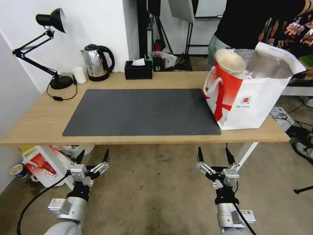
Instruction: Pick up the trash from the table and place it into the takeout bag.
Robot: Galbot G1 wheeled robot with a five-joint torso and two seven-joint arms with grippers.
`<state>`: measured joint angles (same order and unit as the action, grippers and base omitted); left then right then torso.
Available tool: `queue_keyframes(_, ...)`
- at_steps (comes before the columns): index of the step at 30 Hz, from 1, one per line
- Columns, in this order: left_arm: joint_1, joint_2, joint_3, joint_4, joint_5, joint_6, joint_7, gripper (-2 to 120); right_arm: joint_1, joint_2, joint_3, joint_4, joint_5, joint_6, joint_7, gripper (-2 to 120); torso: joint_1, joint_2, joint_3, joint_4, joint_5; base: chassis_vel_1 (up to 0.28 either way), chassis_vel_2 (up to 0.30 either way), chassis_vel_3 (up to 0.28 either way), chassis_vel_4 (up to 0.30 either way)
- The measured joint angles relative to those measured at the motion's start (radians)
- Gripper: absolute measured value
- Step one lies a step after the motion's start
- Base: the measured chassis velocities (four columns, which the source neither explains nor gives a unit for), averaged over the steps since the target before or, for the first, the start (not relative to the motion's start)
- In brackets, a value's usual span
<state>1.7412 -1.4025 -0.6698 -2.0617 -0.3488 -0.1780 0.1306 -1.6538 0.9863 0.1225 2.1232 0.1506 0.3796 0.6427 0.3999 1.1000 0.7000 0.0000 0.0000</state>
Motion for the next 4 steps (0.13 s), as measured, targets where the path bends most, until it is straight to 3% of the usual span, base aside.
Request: queue_keyframes(4,0.000,0.000,0.000,0.000,0.000,0.000,0.000,100,0.000,0.000,0.000,0.000,0.000,0.000,0.000,100,0.000,0.000,0.000,0.0000,0.0000,0.000,0.000,0.000,0.000)
